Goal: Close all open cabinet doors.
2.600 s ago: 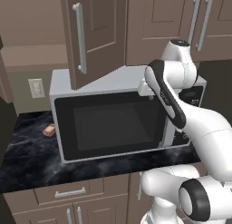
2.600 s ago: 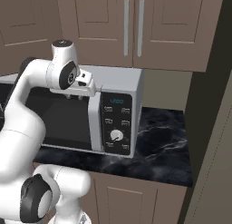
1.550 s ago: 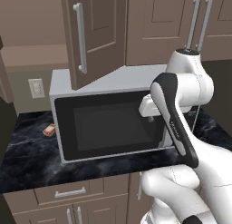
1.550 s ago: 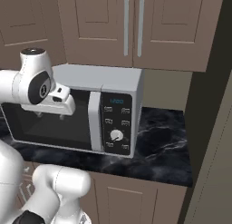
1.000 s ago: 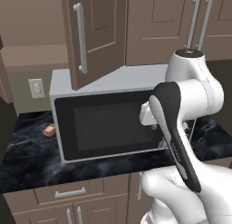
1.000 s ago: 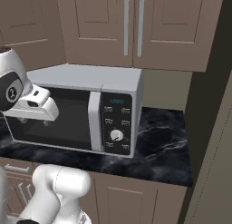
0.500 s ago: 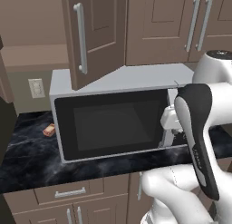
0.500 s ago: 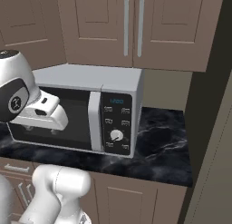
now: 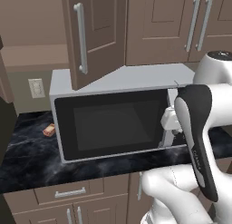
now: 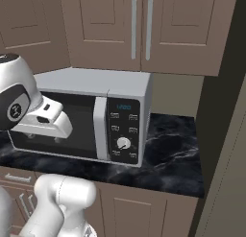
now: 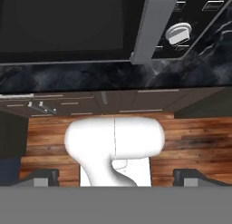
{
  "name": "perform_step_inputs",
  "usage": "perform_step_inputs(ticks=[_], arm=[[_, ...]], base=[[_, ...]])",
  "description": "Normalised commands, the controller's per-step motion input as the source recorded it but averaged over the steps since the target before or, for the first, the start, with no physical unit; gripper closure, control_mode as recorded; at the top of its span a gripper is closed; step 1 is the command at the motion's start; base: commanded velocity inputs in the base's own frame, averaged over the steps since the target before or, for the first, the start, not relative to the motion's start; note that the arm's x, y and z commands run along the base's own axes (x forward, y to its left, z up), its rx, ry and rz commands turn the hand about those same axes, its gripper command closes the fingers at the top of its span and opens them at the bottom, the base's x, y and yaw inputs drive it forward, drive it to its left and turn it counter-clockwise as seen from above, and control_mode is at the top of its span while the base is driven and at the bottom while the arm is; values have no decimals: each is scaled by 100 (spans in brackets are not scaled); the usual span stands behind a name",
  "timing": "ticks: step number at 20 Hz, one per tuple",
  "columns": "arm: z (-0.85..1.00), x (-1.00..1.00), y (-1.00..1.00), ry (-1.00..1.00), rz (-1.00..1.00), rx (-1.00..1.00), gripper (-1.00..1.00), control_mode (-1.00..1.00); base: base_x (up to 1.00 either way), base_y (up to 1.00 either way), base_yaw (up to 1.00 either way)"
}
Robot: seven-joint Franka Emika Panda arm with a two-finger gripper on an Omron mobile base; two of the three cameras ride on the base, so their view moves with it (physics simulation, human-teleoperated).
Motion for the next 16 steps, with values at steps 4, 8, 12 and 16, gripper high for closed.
perform_step_inputs(ticks=[4,8,12,16], arm=[[0,0,12,0,0,-1,-100,-100],[0,-2,15,0,0,-2,-100,100],[0,0,0,0,0,0,-100,100],[0,0,0,0,0,0,-100,100]], base=[[0,0,0],[-7,67,0],[-1,100,0],[0,79,0]])
